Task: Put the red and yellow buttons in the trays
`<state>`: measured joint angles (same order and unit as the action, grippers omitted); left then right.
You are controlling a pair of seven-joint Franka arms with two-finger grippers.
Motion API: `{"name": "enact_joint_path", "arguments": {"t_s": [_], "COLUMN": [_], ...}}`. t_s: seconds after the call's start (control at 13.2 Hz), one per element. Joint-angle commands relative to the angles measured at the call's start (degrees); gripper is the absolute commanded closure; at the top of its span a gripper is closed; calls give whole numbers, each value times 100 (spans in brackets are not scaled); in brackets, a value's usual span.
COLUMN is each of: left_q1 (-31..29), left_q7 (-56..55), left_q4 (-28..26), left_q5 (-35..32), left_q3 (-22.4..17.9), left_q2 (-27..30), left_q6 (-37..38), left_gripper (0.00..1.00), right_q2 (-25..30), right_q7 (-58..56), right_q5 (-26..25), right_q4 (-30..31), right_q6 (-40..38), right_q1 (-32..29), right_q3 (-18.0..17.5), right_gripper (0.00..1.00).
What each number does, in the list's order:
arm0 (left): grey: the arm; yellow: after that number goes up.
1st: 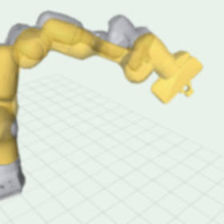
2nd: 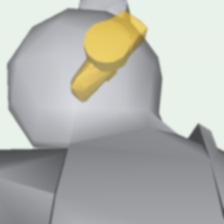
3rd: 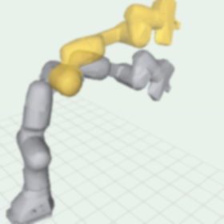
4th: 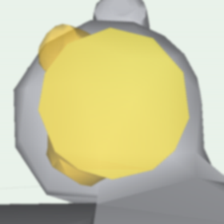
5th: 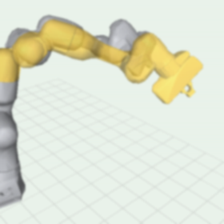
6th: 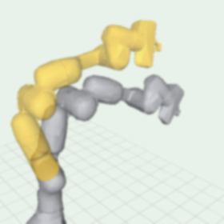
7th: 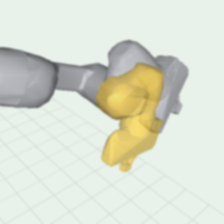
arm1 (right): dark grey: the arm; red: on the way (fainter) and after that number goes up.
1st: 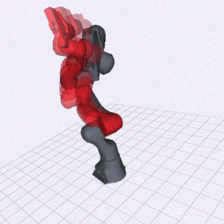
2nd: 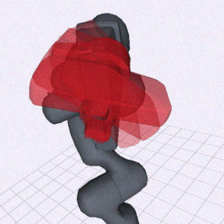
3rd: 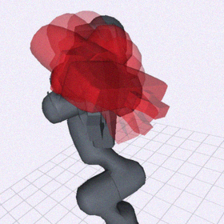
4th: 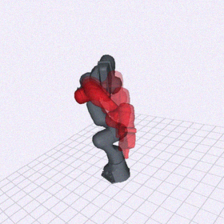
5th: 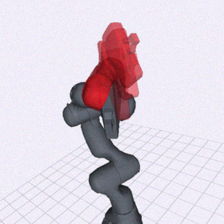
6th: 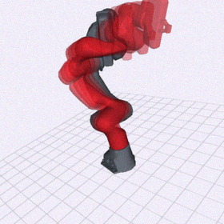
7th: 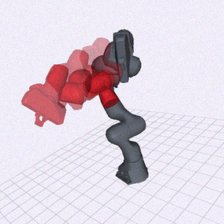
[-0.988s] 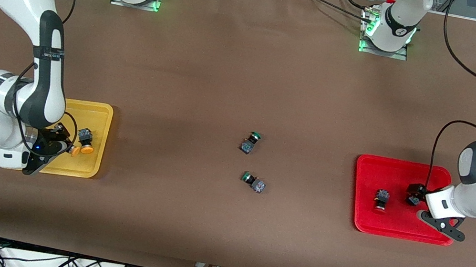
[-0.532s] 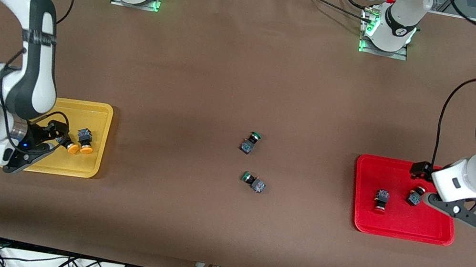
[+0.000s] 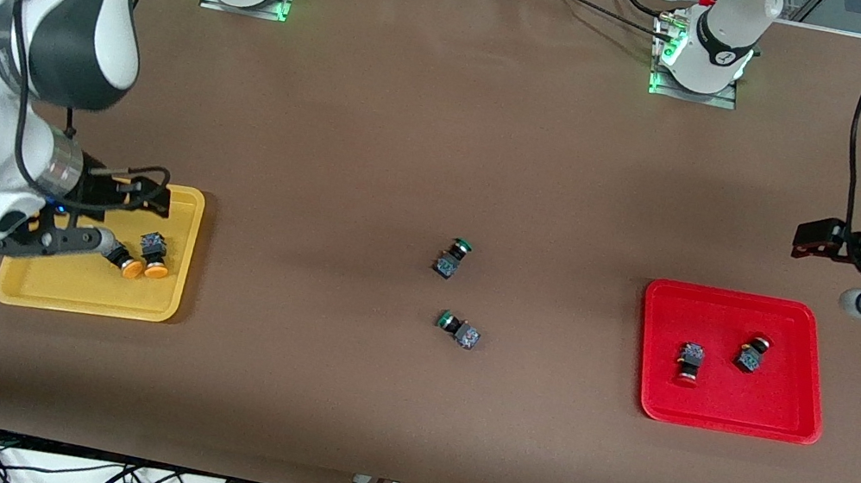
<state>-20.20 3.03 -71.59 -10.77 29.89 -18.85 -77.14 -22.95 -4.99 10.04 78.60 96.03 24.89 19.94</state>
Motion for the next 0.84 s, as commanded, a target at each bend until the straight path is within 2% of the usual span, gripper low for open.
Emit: {"name": "enact_joint_path", "arguments": {"t_s": [0.0, 0.08, 0.15, 0.23, 0.38, 0.46, 0.53, 0.76], "left_q1": [890, 1339, 1700, 1887, 2142, 2352, 2511, 2504], "left_q7": [-74, -213, -293, -294, -329, -320, -320, -320], "left_q4": [-432, -617, -802, -934, -1591, -1951, -2146, -2244], "left_q5": [607, 890, 953, 919, 945, 989, 989, 954], "left_q3": [-1285, -1953, -2343, -2530, -2784, -3134, -3312, -3305], "left_q2": [678, 881, 1014, 1050, 1391, 1619, 1726, 1814], "left_q6": [-89, -291, -301, -249, -589, -896, -1099, -1441], "left_gripper": [0, 0, 0, 0, 0, 0, 0, 0], "right_q2": [1254, 1649, 1932, 2100, 2338, 2382, 2383, 2322], "right_q7": [656, 700, 701, 692, 631, 604, 595, 700], "right_q5": [-650, -844, -976, -1021, -1048, -1100, -1109, -1092], "right_q4": [934, 1224, 1384, 1464, 1570, 1579, 1535, 1483], "right_q6": [-216, -277, -347, -470, -550, -576, -620, -629], "right_q1": [0, -289, -614, -843, -1091, -1100, -1092, -1083], "right_q3": [-400, -690, -1024, -1201, -1369, -1370, -1352, -1370], "right_gripper": [0, 0, 0, 0, 0, 0, 0, 0]}}
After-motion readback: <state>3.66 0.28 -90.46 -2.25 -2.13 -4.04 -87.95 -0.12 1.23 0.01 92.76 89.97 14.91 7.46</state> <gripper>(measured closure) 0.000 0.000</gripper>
